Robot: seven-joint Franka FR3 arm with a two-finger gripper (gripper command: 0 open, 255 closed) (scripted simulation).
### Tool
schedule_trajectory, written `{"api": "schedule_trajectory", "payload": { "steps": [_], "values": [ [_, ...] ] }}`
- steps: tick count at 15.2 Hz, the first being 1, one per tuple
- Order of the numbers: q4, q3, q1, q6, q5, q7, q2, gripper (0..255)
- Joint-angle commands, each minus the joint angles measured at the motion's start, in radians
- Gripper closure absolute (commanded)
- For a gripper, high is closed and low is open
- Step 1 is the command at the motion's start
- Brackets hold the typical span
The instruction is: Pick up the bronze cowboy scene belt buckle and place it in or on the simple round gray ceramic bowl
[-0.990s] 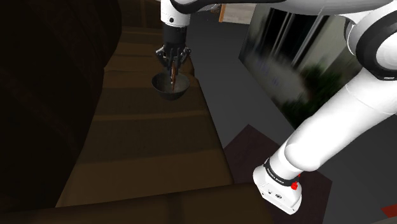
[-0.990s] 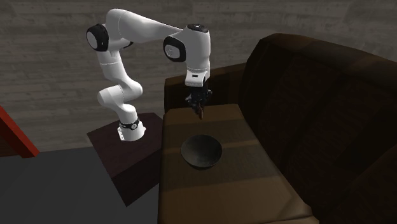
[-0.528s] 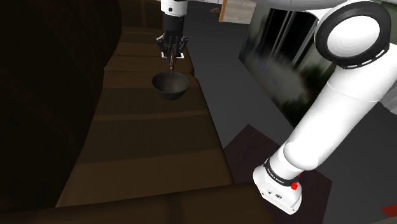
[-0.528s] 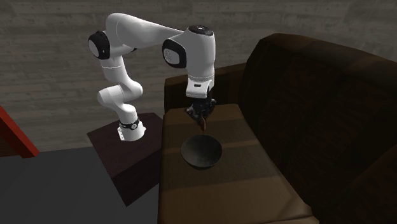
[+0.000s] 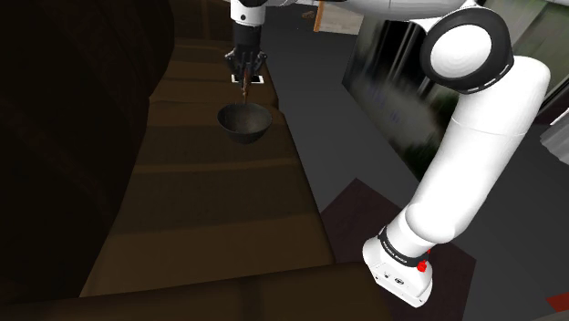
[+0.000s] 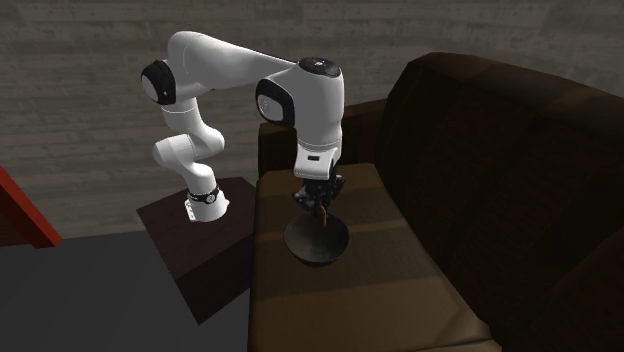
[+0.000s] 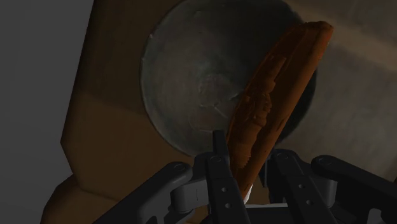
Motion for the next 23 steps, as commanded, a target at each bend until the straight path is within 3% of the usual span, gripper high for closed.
{"api": "schedule_trajectory", "payload": {
  "steps": [1, 10, 17, 18, 23],
  "values": [
    [-0.029, 0.000, -0.001, 0.029, 0.000, -0.001, -0.001, 255],
    [-0.142, -0.003, -0.004, 0.148, -0.001, -0.005, 0.005, 255],
    [-0.142, -0.003, -0.004, 0.148, -0.001, -0.005, 0.005, 255],
    [-0.142, -0.003, -0.004, 0.148, -0.001, -0.005, 0.005, 0],
    [-0.142, -0.003, -0.004, 0.148, -0.001, -0.005, 0.006, 0]
  ]
}}
